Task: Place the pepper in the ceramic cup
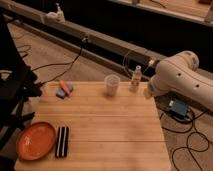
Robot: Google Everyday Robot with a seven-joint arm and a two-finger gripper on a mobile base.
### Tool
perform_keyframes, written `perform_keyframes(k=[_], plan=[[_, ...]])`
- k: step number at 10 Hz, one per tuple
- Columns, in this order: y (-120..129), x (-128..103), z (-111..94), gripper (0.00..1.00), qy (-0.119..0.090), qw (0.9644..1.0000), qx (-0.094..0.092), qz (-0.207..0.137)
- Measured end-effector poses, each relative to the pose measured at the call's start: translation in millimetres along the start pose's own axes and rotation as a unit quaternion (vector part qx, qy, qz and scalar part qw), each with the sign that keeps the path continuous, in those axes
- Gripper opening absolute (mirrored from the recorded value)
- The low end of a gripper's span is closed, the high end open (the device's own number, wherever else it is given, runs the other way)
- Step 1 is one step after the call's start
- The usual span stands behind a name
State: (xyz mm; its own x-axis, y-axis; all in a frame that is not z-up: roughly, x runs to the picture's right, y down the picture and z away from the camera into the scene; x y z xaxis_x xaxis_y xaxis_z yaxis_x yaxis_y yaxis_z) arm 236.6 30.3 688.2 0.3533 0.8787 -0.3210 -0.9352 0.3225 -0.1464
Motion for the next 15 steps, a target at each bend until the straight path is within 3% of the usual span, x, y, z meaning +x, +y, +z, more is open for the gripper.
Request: perform_keyframes(k=[5,6,8,9,11,13,14,15], plan=[[-1,-1,0,0.35,-0.001,1.0,-0.001,0.003],[-2,-3,3,0.35,0.0,0.9997,-0.012,0.019],[13,-30,8,0.35,-0.012,0.9968,-0.056,0.056],[31,-59,6,0.35,-0.03,0.9941,-0.084,0.062],[59,-101,-3,0.35,-0.065,0.9901,-0.112,0.054],[128,-160,-30,0.35,-0.122,0.9811,-0.15,0.01],[160,-178,-44,0.35,-0.145,0.9747,-0.169,-0.015],[170,-183,-49,0.35,-0.152,0.9725,-0.175,-0.022]])
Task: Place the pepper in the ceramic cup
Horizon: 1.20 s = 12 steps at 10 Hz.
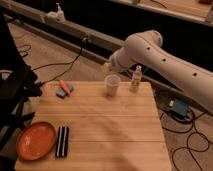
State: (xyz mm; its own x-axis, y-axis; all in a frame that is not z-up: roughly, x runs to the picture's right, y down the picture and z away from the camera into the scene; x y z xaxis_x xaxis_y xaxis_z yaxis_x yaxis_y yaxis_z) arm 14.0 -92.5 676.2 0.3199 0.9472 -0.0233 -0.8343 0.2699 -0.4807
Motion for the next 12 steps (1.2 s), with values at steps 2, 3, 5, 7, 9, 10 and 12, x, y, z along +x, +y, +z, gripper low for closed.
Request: perform_keyframes(k=[2,3,5,7,9,10,12], plan=[[0,0,-1,0.35,0.0,1.0,0.001,0.0],[-1,1,0,0.35,0.002,1.0,0.001,-0.001],[-1,16,20,0.35,0.022,0.9997,0.007,-0.005],[9,21,50,0.35,0.035,0.9992,0.004,-0.016],[31,20,95,0.23,0.048,0.9984,-0.011,-0.027],[39,18,112,0.14,0.051,0.9981,-0.018,-0.029],[55,12,145,0.1,0.054,0.9976,-0.039,-0.021]])
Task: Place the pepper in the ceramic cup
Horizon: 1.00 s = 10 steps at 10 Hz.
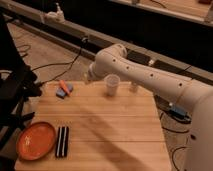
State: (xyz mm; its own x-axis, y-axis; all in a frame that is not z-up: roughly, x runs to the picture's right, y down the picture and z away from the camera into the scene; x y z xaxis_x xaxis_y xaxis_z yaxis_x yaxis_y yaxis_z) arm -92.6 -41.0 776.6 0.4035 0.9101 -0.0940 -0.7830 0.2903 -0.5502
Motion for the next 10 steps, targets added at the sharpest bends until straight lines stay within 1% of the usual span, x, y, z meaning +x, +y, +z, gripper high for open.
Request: perform_keyframes(k=[1,2,3,4,5,6,9,10], plan=[[4,-2,15,0.14,0.004,0.9999,-0.01,0.004],[11,-5,36,0.26,0.012,0.9996,-0.025,0.005],[16,-8,51,0.35,0.015,0.9993,-0.035,0.004],[19,-11,60,0.43,0.016,0.9989,-0.044,0.003],[27,-14,68,0.51,0.014,0.9981,-0.059,0.003],[28,-15,68,0.53,0.012,0.9981,-0.061,0.003],[28,-16,68,0.53,0.012,0.998,-0.062,0.003],[24,-18,72,0.53,0.01,0.9982,-0.06,0.005]])
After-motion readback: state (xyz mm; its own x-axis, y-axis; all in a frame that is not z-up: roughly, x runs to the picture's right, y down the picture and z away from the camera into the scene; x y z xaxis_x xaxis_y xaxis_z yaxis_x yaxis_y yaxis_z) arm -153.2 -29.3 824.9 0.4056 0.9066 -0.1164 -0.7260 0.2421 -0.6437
